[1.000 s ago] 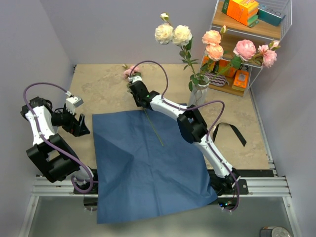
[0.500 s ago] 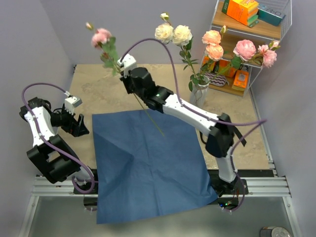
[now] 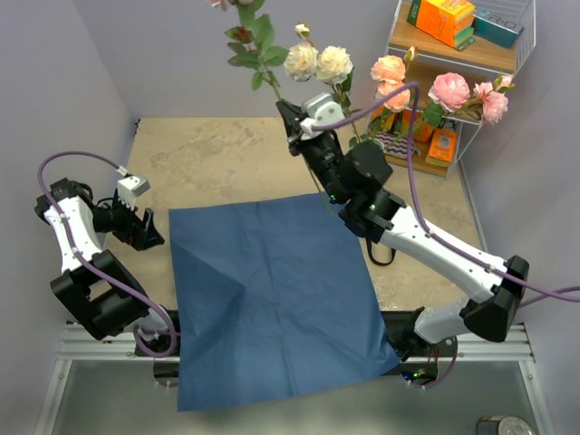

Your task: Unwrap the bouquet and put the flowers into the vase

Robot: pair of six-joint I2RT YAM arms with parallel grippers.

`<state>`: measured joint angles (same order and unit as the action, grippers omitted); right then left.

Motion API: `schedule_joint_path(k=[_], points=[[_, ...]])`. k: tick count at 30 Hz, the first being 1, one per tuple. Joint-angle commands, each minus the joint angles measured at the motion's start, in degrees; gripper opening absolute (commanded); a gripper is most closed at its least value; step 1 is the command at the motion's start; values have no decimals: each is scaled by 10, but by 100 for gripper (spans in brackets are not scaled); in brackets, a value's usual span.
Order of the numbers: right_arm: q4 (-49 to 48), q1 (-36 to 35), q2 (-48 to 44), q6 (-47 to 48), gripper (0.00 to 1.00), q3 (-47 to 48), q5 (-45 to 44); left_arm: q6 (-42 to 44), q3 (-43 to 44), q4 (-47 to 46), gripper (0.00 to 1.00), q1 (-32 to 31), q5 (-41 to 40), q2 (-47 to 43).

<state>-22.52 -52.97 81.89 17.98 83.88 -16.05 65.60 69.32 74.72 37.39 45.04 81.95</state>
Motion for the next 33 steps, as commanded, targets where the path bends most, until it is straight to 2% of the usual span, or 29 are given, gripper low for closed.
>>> schedule_joint_path(k=[1, 3, 5, 8, 13, 19, 24, 33], points=[[-192, -2, -67, 131, 0, -41, -104, 0, 20, 7, 99, 5, 27, 1], [-303, -1, -73, 207, 0, -69, -170, 1, 20, 6, 99, 5, 27, 2], [-389, 10, -64, 274, 0, -77, -197, 1, 20, 6, 99, 6, 29, 8], [-452, 43, -44, 309, 0, -68, -209, -4, 26, 7, 99, 5, 32, 12], [-452, 123, -27, 266, 0, -42, -203, -2, 31, 7, 99, 5, 33, 21], [-471, 175, 27, 264, 0, 5, -188, 1, 40, 7, 99, 5, 30, 38], [-469, 197, 54, 241, 0, 33, -180, 5, 45, 6, 99, 6, 30, 46], [-527, 229, 108, 228, 0, 48, -176, 5, 56, 7, 99, 5, 12, 59]])
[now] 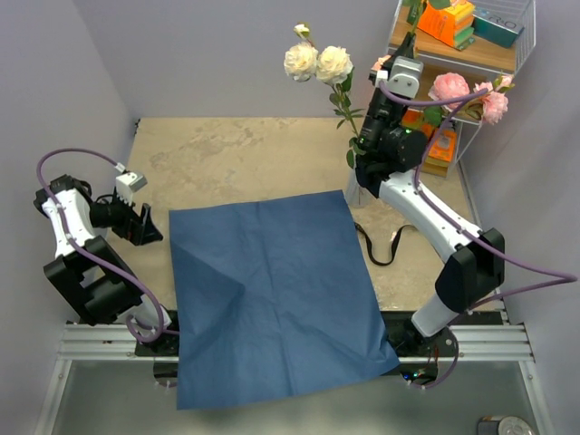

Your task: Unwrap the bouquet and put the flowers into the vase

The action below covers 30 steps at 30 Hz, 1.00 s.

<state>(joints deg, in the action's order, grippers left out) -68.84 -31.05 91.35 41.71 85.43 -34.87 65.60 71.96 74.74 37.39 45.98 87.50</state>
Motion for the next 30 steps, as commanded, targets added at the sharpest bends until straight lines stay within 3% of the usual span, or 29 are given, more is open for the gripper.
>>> schedule_joint_path(k=[1, 9, 21, 24, 25, 30], points=[[-66, 13, 18, -9, 0, 39, 13, 5, 31, 7, 99, 6, -1, 3], [-110, 20, 52, 3, 0, 25, 3, 4, 39, 7, 99, 6, -7, 8], [-124, 5, -28, -17, 0, -152, -36, 4, 31, 7, 99, 6, -1, -2], [-107, 3, -46, -31, 36, -170, -62, 3, 29, 7, 99, 5, 2, -11], [-94, 2, -59, -40, 54, -178, -67, 3, 27, 7, 99, 5, 2, -14], [-48, -22, -99, -58, 77, -201, -83, 1, 22, 7, 99, 5, 2, -25]])
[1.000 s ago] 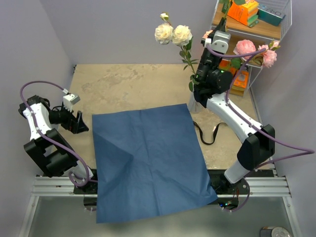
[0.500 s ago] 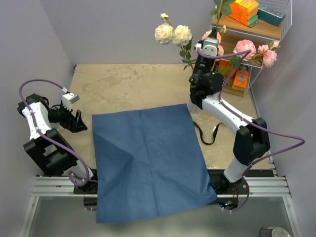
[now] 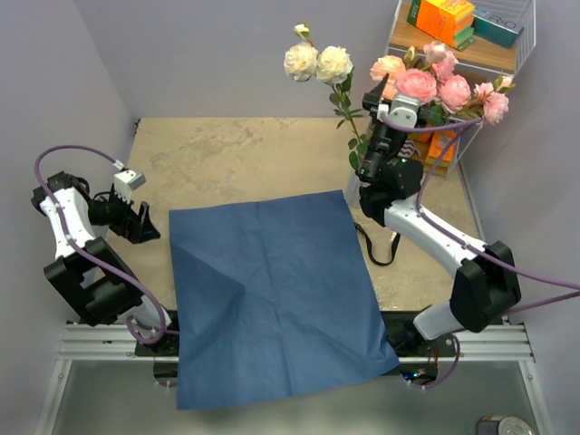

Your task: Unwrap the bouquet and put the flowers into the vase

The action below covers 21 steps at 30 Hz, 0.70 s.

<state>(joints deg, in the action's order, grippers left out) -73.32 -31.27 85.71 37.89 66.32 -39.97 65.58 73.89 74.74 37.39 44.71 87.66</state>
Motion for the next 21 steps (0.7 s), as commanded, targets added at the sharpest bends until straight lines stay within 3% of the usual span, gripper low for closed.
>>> schedule_joint_path(k=[1, 6, 8, 9, 10, 12, 16, 17, 21], points=[[14, -27, -49, -19, 79, -13, -44, -3, 2, 7, 99, 6, 15, -28], [133, -91, -120, -82, 85, -52, -101, -12, 4, 7, 99, 5, 27, -47], [243, -114, -141, -127, 88, -62, -130, -17, 1, 7, 99, 5, 31, -54], [285, -134, -158, -182, 95, -64, -137, -18, -2, 7, 99, 5, 35, -56], [385, -145, -165, -213, 99, -62, -146, -19, -4, 7, 99, 6, 37, -60], [517, -175, -185, -297, 99, -61, -167, -21, -9, 7, 99, 6, 39, -62], [666, -240, -240, -401, 99, -92, -191, -28, -16, 7, 99, 5, 41, -65], [709, -255, -252, -466, 99, -95, -192, -29, -18, 6, 99, 5, 42, -66], [887, -268, -313, -581, 99, -116, -146, -32, -26, 7, 99, 6, 49, -67]])
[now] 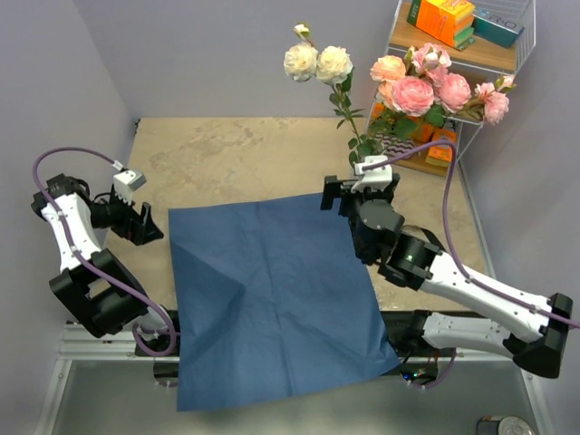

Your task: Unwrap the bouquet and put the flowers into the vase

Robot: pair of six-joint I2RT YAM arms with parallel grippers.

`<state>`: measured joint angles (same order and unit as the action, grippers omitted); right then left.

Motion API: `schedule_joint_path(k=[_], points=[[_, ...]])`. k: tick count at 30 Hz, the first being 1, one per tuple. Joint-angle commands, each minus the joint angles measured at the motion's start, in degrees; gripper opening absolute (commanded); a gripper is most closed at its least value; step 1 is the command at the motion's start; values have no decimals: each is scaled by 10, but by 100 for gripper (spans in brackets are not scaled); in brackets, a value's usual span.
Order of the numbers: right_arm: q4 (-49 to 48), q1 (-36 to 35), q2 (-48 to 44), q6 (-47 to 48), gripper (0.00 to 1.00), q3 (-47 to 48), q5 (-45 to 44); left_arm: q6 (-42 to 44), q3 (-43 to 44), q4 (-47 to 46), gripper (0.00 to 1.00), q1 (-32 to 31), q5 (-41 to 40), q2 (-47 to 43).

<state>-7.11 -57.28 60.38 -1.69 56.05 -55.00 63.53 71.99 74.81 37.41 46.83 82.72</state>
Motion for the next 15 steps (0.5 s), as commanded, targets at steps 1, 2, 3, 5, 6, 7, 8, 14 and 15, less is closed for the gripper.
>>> schedule_joint_path(k=[1, 2, 3, 5, 6, 7, 8, 14, 15], points=[[250, -8, -76, -204, 99, -13, 8, -13, -9, 5, 99, 5, 29, -17], [277, -9, -83, -222, 99, -11, 9, -14, -9, 6, 99, 5, 30, -17], [318, -9, -87, -255, 99, -7, 9, -15, -10, 5, 99, 6, 32, -16], [355, -9, -98, -286, 99, 5, 19, -17, -11, 5, 99, 5, 33, -15], [368, -9, -103, -283, 99, 6, 29, -19, -12, 5, 99, 6, 34, -14], [369, -9, -107, -273, 99, 6, 60, -22, -13, 5, 99, 5, 34, -14], [372, -9, -113, -269, 99, 9, 68, -24, -15, 4, 99, 6, 35, -16], [366, -9, -136, -235, 99, 10, 119, -51, -35, -25, 99, 6, 49, -25], [366, -9, -136, -231, 99, 9, 123, -61, -38, -30, 99, 5, 50, -27]])
